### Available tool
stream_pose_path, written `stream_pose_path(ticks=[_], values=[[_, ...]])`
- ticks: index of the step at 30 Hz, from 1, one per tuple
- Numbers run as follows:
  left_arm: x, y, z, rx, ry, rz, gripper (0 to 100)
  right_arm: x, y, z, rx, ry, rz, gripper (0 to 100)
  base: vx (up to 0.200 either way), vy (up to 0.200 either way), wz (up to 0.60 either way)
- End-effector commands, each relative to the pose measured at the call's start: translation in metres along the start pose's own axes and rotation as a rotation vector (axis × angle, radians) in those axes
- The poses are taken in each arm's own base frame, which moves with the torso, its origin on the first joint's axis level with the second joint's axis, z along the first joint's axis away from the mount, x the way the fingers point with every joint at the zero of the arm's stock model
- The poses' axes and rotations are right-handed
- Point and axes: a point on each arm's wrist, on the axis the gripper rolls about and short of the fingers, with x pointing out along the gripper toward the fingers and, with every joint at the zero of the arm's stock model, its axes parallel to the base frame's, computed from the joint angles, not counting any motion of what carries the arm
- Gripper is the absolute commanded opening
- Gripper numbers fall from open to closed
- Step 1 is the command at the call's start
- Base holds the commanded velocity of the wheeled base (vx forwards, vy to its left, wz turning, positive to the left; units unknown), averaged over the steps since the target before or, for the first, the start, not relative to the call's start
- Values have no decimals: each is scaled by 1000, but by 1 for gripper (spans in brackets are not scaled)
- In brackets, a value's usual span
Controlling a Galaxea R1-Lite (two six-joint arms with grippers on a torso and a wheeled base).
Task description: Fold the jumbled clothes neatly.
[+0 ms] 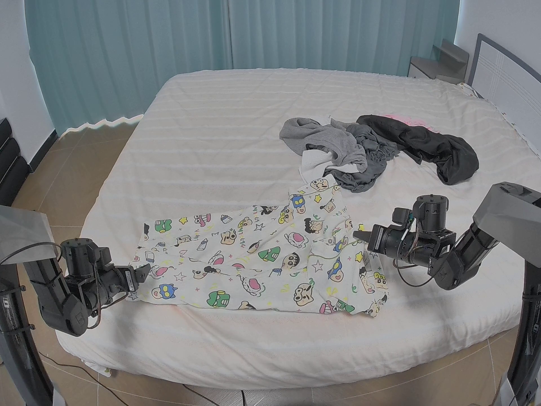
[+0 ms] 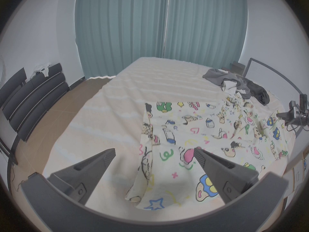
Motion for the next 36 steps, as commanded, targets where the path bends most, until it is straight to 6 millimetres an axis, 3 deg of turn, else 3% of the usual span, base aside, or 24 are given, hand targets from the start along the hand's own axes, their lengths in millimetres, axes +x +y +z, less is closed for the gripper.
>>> stream_pose_path(ticks=[1,6,12,20,26,36], values=[[-22,2,31,-2,-94,6,100,-3,3,1,-3,-3,4,0,0,0,0],[-48,-8,53,10,-38,-21,100,-3,6,0,-5,-1,5,0,0,0,0],[-56,-14,64,-132,-61,-48,100,-2,8,-1,-8,-6,-3,0,33,0,0],[-56,-14,54,-129,-21,-45,100,-3,11,1,-12,-12,2,0,200,0,0],[-53,-28,31,34,158,-89,100,-10,15,2,-15,-13,4,0,200,0,0],[-55,-40,20,152,400,-145,100,-23,15,-14,-50,21,-4,0,0,0,0]])
